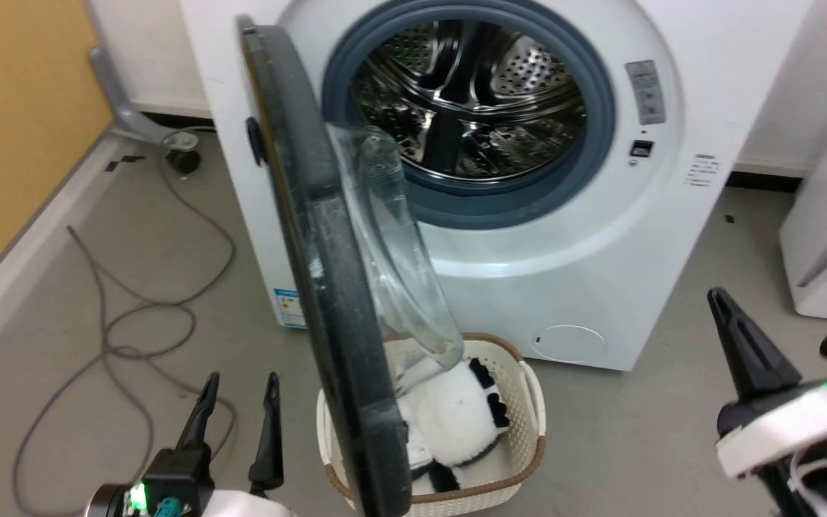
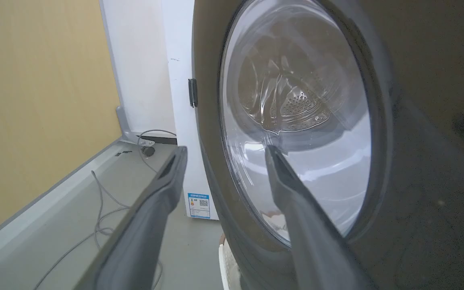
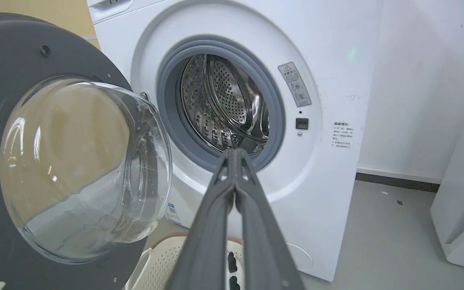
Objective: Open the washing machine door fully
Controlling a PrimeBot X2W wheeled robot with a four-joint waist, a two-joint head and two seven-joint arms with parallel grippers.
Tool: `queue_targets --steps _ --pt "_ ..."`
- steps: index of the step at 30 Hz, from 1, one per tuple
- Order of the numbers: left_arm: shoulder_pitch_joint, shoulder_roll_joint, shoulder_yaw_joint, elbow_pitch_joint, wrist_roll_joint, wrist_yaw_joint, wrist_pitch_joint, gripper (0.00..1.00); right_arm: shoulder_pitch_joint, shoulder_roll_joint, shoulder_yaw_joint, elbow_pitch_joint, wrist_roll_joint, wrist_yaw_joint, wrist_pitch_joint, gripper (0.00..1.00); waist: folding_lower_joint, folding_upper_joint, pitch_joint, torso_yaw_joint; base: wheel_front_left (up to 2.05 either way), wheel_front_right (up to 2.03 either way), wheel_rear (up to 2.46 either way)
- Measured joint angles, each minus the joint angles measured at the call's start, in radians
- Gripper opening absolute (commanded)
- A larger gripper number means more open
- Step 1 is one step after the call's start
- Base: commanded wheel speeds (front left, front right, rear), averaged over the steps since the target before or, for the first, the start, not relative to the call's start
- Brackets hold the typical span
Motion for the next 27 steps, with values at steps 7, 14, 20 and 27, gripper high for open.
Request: queue_targets --steps 7,14,20,27 --pt "0.029 0.000 0.013 -0.023 -0.002 -0.009 0.000 1.00 0.138 0.122 -0.111 -0.034 -0.198 0.000 -0.089 0.00 0.0000 0.0000 0.002 -0.041 0.00 0.00 0.00" --pt "0.034 -0.001 0.017 -0.023 -0.002 -0.021 0.000 1.00 0.272 0.258 -0.202 -0.091 -0.300 0.000 -0.089 0.41 0.0000 0.0000 0.006 -0.048 0.00 0.00 0.00" --pt "0.040 -0.006 0.017 -0.007 -0.014 -0.033 0.000 1.00 0.321 0.294 -0.220 -0.079 -0.332 0.000 -0.108 1.00 0.0001 0.0000 0.011 -0.040 0.00 0.00 0.00" --pt "0.047 -0.009 0.022 -0.014 -0.013 -0.041 0.000 1.00 0.321 0.309 -0.227 -0.066 -0.333 0.000 -0.125 1.00 0.0001 0.0000 0.015 -0.032 0.00 0.00 0.00"
